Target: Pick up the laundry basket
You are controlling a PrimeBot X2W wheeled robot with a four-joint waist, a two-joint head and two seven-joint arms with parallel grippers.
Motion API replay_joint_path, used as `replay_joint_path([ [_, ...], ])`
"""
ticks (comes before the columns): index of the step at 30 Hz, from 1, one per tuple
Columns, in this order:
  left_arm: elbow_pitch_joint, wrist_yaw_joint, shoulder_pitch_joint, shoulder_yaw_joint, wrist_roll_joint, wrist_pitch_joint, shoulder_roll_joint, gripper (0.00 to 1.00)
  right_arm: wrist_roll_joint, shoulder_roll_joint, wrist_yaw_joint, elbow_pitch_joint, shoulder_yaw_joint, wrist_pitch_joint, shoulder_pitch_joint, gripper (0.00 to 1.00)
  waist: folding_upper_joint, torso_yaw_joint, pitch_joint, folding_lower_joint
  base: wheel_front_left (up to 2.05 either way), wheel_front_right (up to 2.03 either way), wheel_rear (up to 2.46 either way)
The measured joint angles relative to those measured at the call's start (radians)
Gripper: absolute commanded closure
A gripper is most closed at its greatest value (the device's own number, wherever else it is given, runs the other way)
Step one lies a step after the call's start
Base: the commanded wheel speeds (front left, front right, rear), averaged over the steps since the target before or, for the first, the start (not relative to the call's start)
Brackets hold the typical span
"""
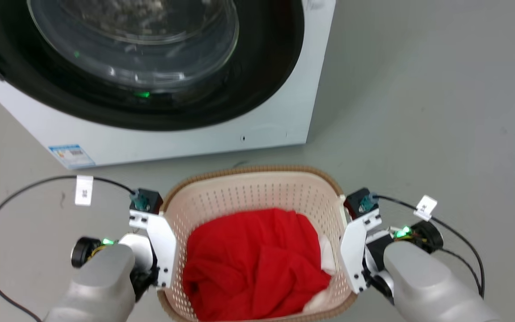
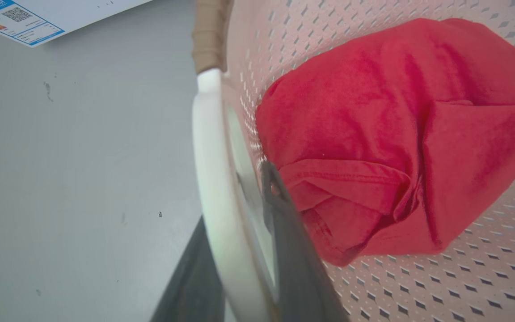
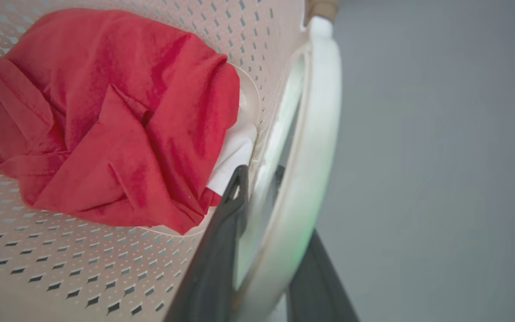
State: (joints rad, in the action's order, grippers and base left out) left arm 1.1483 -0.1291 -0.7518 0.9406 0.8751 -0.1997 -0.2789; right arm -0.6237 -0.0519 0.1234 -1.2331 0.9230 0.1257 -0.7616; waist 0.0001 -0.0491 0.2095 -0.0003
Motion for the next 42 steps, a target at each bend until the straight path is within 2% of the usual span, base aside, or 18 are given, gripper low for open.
replay_joint_path([
  [16, 0.001, 0.0, 0.094, 0.094, 0.09, -0.034, 0.011, 1.0, -0.094, 0.001, 0.0, -0.023, 0.078, 0.034, 0.101, 1.0, 0.0, -0.013, -0.198, 0.0, 0.0, 0.0, 0.0],
  [42, 0.017, 0.001, 0.137, 0.183, 0.188, -0.033, 0.021, 1.0, -0.186, -0.006, 0.0, -0.038, 0.157, 0.031, 0.155, 1.0, 0.0, -0.006, -0.274, 0.0002, 0.0, 0.0, 0.0],
])
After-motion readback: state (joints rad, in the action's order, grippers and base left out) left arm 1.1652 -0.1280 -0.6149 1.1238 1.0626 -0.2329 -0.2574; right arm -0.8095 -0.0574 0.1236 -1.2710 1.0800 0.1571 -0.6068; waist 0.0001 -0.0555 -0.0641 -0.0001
